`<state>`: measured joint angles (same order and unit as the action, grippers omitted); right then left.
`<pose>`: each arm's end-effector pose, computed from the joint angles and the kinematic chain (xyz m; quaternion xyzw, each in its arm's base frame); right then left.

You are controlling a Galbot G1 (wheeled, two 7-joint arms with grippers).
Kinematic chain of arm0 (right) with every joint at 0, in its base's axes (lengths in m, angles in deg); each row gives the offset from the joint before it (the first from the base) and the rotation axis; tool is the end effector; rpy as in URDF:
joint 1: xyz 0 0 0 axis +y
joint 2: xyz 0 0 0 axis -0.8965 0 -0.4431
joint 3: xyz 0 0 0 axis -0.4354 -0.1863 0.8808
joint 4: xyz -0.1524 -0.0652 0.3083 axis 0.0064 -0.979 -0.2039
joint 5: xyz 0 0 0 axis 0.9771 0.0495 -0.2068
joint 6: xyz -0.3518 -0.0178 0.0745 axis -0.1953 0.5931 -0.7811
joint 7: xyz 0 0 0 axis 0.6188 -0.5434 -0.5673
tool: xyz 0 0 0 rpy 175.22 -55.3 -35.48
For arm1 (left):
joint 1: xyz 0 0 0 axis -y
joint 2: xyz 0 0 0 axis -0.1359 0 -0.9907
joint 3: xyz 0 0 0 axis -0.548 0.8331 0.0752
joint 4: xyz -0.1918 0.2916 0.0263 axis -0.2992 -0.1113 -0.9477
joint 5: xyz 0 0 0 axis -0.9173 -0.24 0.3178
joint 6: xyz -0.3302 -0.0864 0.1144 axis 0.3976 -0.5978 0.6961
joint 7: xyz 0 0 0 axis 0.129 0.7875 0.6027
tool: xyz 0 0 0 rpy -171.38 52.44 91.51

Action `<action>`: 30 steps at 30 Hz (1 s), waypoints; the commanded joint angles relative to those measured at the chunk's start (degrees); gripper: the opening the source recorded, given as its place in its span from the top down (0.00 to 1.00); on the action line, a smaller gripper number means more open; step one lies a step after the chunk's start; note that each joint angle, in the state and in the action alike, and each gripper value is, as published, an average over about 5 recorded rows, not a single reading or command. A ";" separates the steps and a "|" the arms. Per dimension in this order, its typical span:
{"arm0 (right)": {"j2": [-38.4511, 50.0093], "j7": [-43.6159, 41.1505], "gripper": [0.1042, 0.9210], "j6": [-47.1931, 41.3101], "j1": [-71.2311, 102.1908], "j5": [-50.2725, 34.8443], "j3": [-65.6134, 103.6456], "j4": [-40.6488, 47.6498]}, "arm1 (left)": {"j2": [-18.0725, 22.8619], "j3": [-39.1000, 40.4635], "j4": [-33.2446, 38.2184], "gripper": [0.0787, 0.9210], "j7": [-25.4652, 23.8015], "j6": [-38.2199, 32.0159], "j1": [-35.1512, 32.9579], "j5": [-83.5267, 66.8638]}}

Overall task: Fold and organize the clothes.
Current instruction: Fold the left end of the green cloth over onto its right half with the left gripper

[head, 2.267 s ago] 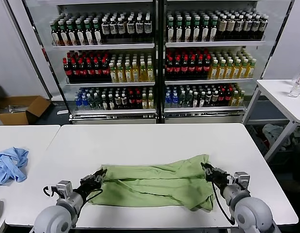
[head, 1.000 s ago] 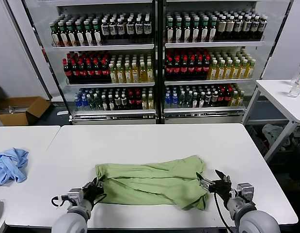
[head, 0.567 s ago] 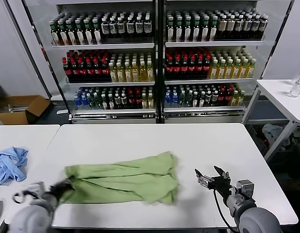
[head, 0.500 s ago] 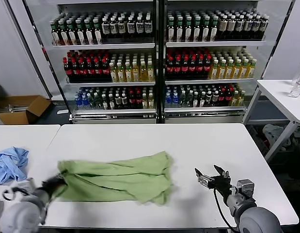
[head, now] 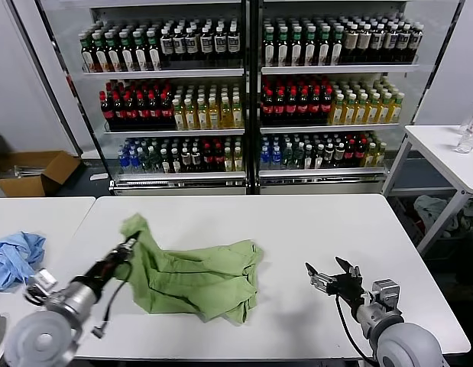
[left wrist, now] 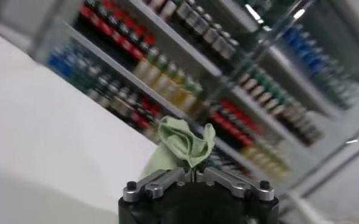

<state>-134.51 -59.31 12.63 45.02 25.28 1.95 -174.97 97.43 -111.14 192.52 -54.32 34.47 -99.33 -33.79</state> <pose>0.2421 -0.0750 -0.2245 0.1206 -0.9690 -0.0106 0.2152 0.2529 0.1167 -0.2063 -0.1001 -0.9095 0.3686 0.1640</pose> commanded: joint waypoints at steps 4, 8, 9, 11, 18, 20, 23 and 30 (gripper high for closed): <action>0.57 -0.24 0.12 0.21 -1.71 -0.29 -0.43 1.11 | 12.49 18.95 -7.62 0.98 2.01 -2.18 10.48 2.03; 0.55 -0.30 0.12 0.28 -2.69 -0.39 -0.90 1.83 | 12.32 22.18 -11.77 0.98 2.31 -1.82 12.23 7.70; 0.60 -0.30 0.12 0.27 -2.97 -0.45 -1.00 2.00 | 12.15 22.71 -11.57 0.98 1.98 -1.68 12.12 8.52; 0.75 -0.30 0.12 0.26 -3.46 -0.59 -1.17 2.29 | 11.62 23.93 -10.09 0.98 0.83 -1.21 11.31 9.65; 0.89 -0.14 0.12 0.10 -4.93 -0.82 -1.86 3.35 | 9.35 27.09 -4.79 0.92 -2.93 0.63 9.39 17.90; 0.73 -0.07 0.12 0.12 -5.23 -0.73 -2.18 3.70 | 9.08 26.77 -3.57 0.86 -3.16 0.09 9.22 20.15; 0.35 0.00 0.12 0.11 -5.83 -0.59 -2.76 4.11 | 8.93 24.89 -1.65 0.76 -3.60 -0.93 8.63 21.54; -0.02 -0.01 0.12 0.06 -6.43 -0.50 -2.78 4.14 | 6.46 17.65 1.80 0.51 -3.00 -1.91 4.16 25.45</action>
<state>-134.39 -59.30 12.75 39.44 24.78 -0.75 -171.10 105.38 -89.58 190.62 -56.98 33.89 -92.33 -16.87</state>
